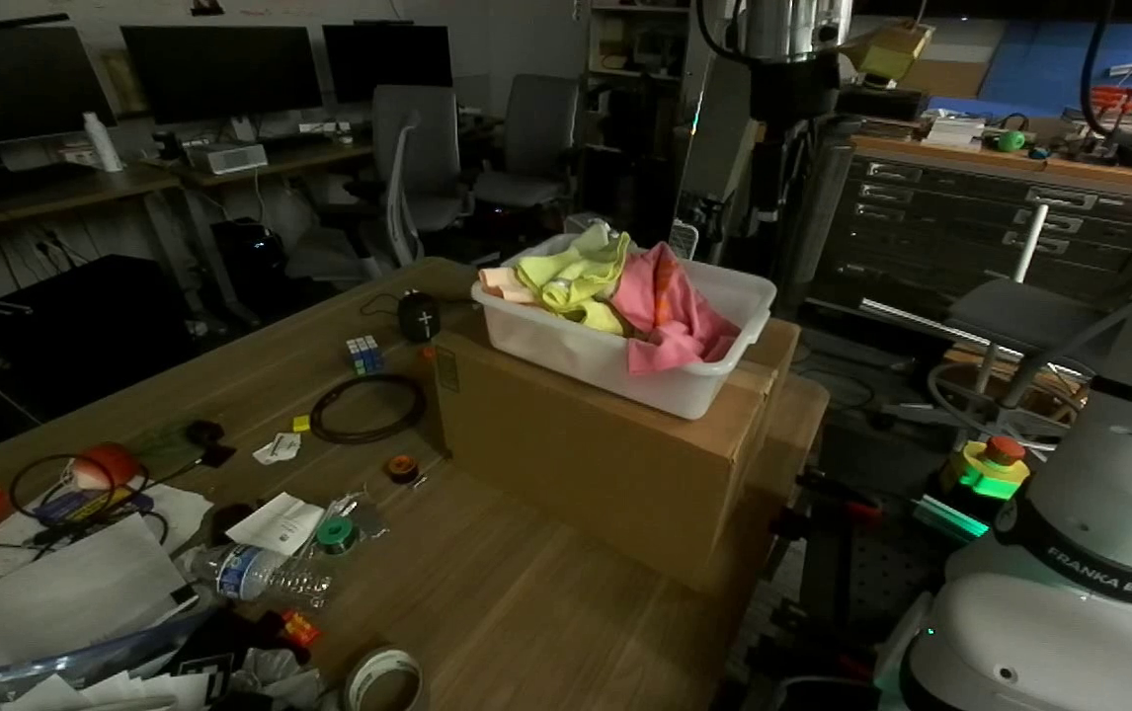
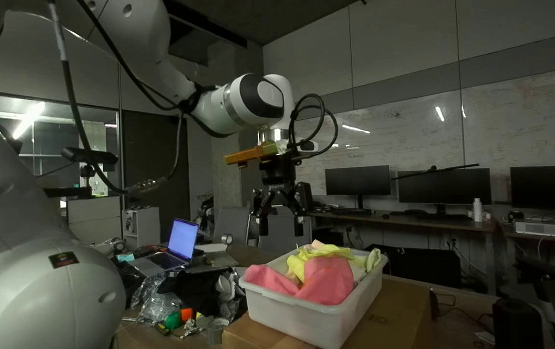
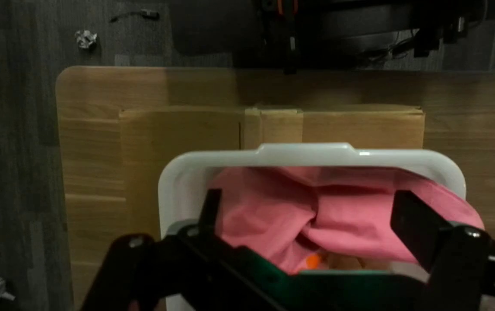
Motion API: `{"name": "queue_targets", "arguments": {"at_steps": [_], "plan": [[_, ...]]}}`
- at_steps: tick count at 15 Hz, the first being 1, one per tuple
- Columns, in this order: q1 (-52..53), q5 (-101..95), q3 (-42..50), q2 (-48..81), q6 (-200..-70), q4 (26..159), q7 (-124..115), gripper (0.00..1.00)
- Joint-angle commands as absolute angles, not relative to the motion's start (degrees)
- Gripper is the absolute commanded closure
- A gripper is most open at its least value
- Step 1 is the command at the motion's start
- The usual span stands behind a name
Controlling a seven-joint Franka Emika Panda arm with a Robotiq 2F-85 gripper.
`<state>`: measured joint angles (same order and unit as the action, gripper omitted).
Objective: Take the t-shirts and towels out of the white storage bin and place them on the table
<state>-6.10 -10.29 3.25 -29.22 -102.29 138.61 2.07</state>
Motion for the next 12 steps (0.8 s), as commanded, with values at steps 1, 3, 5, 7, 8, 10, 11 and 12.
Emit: {"name": "queue_targets", "arguments": {"at_steps": [1,3,5,7,8,10,11,12], "plan": [[-4.71,-10.16,3.28,-26.12,-109.89,137.49,1.67,0.00],[-4.29,-10.10,2.95,-23.90,-113.94,137.47,1.36,0.00],[-3.95,-9.70,2.68,-21.58,-117.69,137.81,0.81,0.00],[-3.80,-9.35,2.34,-18.95,-120.99,137.89,-0.48,0.00],[-3.82,-9.35,2.15,-17.55,-122.35,137.95,-1.16,0.00],[-4.07,-9.90,1.87,-14.84,-124.99,138.02,-2.78,0.00],[-4.25,-10.23,1.80,-13.50,-126.46,138.02,-3.68,0.00],[-4.64,-11.03,1.65,-12.07,-127.77,137.92,-5.42,0.00]]}}
